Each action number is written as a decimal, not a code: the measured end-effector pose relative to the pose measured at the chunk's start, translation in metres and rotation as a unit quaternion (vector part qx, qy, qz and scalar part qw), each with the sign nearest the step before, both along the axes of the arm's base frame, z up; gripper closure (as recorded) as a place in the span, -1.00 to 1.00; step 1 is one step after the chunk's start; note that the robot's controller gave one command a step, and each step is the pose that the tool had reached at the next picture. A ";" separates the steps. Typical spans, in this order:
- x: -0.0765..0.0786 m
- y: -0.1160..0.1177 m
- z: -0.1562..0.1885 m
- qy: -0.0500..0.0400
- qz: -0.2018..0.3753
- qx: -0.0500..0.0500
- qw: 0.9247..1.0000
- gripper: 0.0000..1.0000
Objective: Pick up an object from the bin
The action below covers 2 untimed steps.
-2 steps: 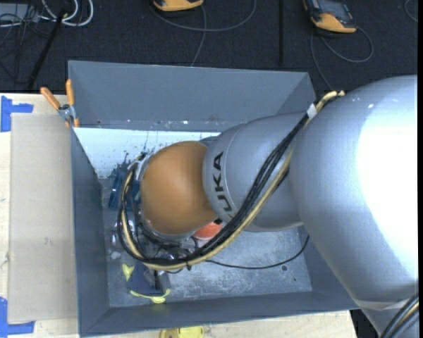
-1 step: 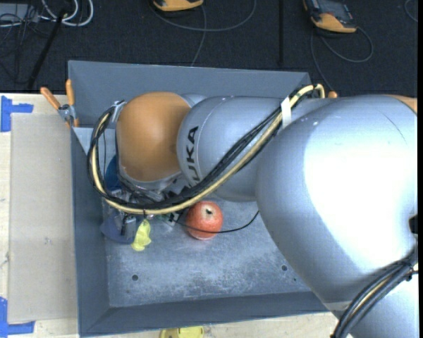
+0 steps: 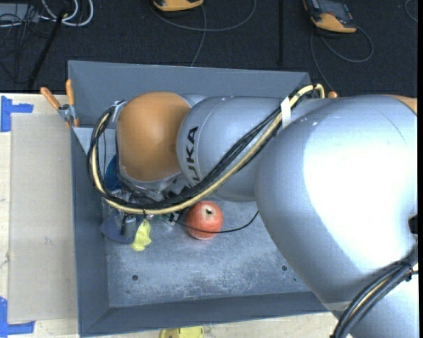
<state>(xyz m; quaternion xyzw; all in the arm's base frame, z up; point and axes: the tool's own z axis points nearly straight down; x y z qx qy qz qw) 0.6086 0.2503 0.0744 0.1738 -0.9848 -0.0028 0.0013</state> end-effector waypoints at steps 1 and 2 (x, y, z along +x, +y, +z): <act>0.002 0.000 0.036 -0.004 0.000 -0.001 1.000 1.00; 0.002 0.000 0.084 -0.005 -0.001 -0.001 1.000 1.00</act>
Offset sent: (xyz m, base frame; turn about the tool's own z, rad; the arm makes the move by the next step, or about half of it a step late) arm 0.0001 0.0000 0.0817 0.0000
